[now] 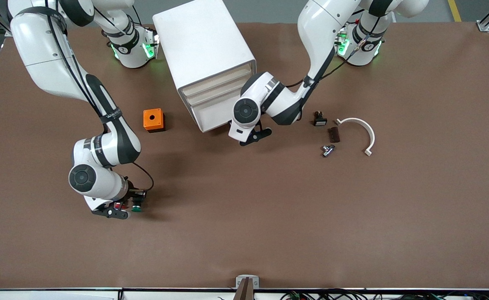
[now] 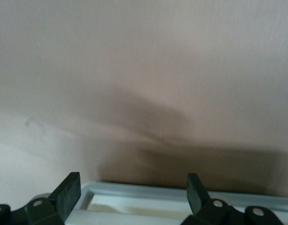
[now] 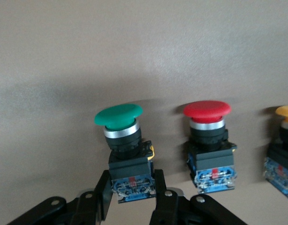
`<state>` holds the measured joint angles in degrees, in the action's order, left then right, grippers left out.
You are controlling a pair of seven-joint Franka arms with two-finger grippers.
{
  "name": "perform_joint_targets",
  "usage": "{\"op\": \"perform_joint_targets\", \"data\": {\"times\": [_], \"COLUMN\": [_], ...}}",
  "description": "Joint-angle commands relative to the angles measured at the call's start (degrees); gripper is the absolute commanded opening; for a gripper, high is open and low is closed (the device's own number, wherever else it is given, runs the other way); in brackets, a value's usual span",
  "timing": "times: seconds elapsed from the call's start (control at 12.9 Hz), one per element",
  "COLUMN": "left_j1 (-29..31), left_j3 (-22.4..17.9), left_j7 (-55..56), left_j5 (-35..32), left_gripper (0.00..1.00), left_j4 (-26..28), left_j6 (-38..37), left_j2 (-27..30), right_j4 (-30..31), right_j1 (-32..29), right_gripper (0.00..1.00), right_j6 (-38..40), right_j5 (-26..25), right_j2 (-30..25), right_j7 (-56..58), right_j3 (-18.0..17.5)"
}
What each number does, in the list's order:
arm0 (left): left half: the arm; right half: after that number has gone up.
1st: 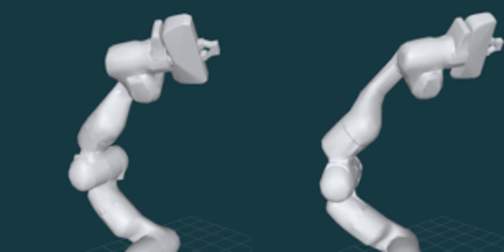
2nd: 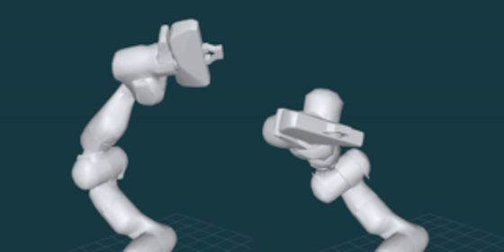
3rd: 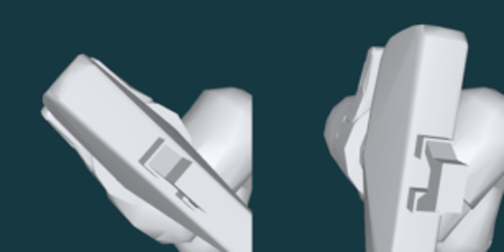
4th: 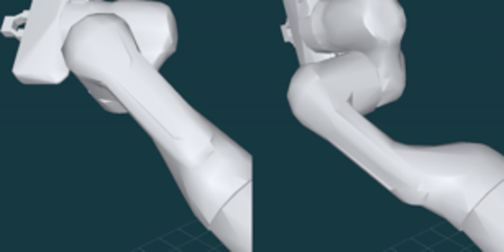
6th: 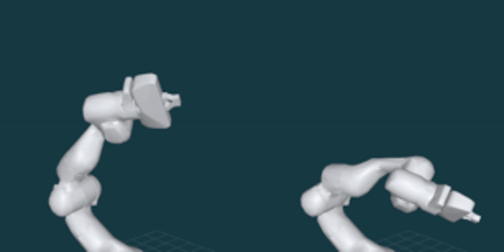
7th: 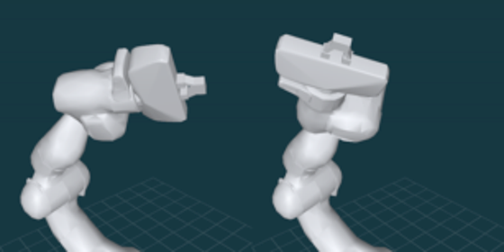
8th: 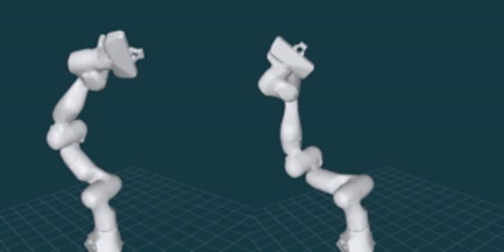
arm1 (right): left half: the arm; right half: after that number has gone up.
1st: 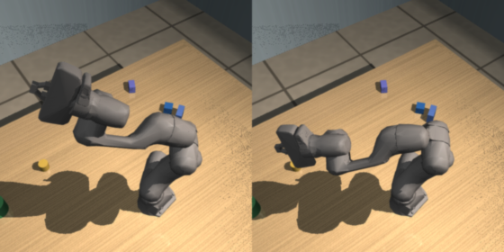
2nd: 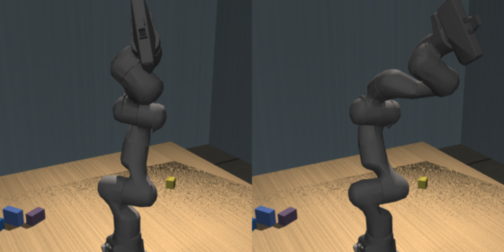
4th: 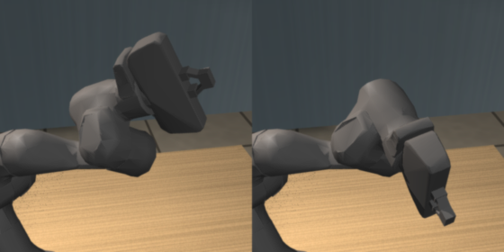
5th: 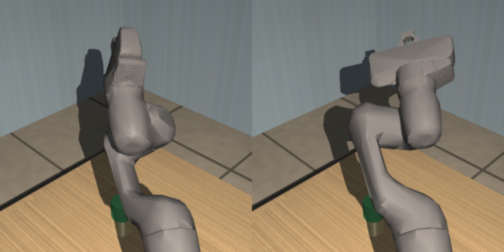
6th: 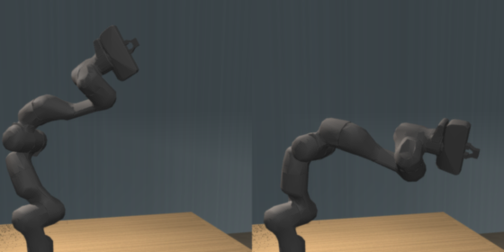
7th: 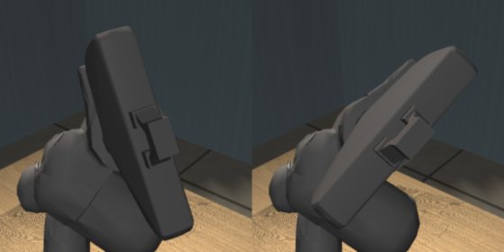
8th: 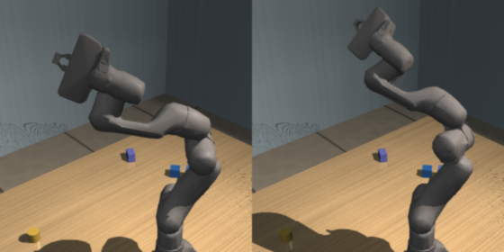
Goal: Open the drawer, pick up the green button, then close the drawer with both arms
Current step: 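Set the green button beside the red button while the left gripper closes the drawer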
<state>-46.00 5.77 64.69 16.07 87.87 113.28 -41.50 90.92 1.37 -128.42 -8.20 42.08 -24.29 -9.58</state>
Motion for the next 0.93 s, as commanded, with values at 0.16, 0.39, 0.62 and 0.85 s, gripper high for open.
{"op": "perform_joint_targets", "data": {"times": [0.16,0.39,0.62,0.85], "left_j1": [-2.8,-4.5,-5.1,-5.1], "left_j3": [1.0,1.1,2.0,2.0], "left_j7": [2.5,2.7,2.9,3.3], "left_j5": [-0.2,-0.2,-0.2,-0.5], "left_gripper": [1.00,1.00,1.00,1.00], "left_j4": [1.8,2.1,2.2,2.1], "left_j6": [-0.9,-0.7,-0.7,-2.4], "left_j2": [0.5,0.5,0.1,0.7], "right_j4": [-0.4,-6.3,-5.8,-3.1], "right_j1": [-0.3,-0.9,-3.1,-3.3], "right_gripper": [1.00,1.00,1.00,1.00], "right_j6": [1.2,6.2,10.1,11.4], "right_j5": [0.5,0.5,0.6,3.5], "right_j2": [-1.0,-2.4,-9.2,-17.2], "right_j7": [-0.8,0.1,2.3,9.2], "right_j3": [-0.7,-0.8,-0.4,3.3]}}
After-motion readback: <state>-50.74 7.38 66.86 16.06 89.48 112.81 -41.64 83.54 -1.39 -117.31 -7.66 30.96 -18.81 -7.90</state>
